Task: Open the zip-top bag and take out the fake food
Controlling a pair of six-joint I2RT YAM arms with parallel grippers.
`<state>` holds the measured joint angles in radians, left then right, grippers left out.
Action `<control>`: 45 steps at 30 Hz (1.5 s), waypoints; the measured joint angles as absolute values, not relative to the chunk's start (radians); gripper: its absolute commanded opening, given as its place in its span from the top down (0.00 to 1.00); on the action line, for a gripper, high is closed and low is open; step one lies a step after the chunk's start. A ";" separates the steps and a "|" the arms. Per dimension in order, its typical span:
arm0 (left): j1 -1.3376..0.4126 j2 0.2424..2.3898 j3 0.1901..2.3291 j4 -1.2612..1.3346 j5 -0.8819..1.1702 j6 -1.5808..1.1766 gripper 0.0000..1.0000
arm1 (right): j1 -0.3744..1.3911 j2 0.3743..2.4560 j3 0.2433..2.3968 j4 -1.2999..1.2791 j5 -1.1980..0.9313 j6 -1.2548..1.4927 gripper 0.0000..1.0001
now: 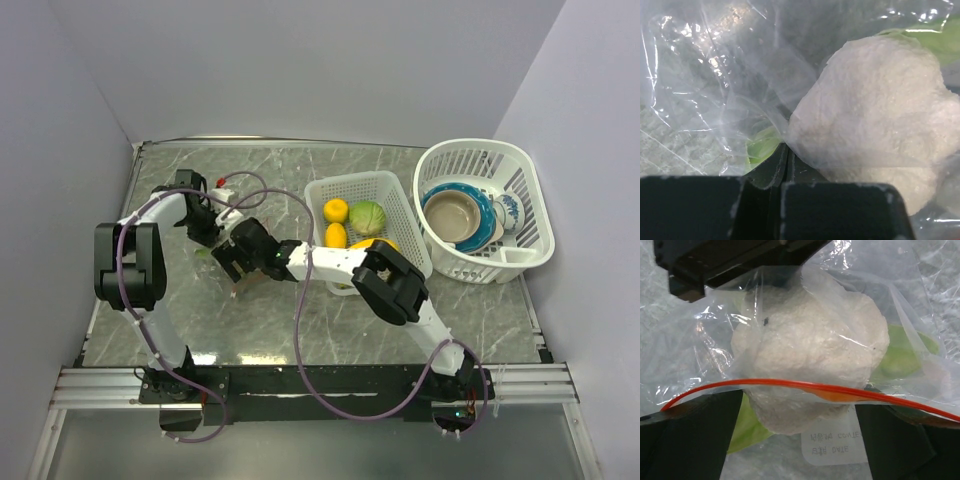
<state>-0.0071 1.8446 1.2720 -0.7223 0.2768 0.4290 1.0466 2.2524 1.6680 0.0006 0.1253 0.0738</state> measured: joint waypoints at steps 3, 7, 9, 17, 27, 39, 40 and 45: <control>-0.003 1.845 1.272 -0.720 0.290 0.433 0.99 | 1.039 2.249 1.654 0.012 0.115 0.084 0.48; 0.026 1.848 1.275 -0.727 0.342 0.403 0.99 | 1.032 2.204 1.568 0.079 0.106 0.097 0.73; 0.051 1.859 1.287 -0.743 0.374 0.376 0.99 | 1.032 2.170 1.510 0.110 0.106 0.106 0.82; 0.131 1.880 1.313 -0.713 0.350 0.276 0.99 | 1.032 1.957 1.265 0.132 0.130 0.134 0.81; 0.134 1.880 1.309 -0.670 0.306 0.248 0.99 | 1.032 1.788 1.190 0.084 0.187 0.160 0.77; 0.143 1.878 1.296 -0.617 0.238 0.212 0.99 | 0.982 1.389 0.980 -0.089 0.271 0.158 0.70; 0.142 1.878 1.296 -0.616 0.239 0.210 0.99 | 0.956 1.336 0.955 -0.092 0.282 0.163 0.70; 0.142 1.871 1.309 -0.630 0.278 0.177 0.82 | 0.766 1.164 0.888 -0.075 0.356 0.195 0.67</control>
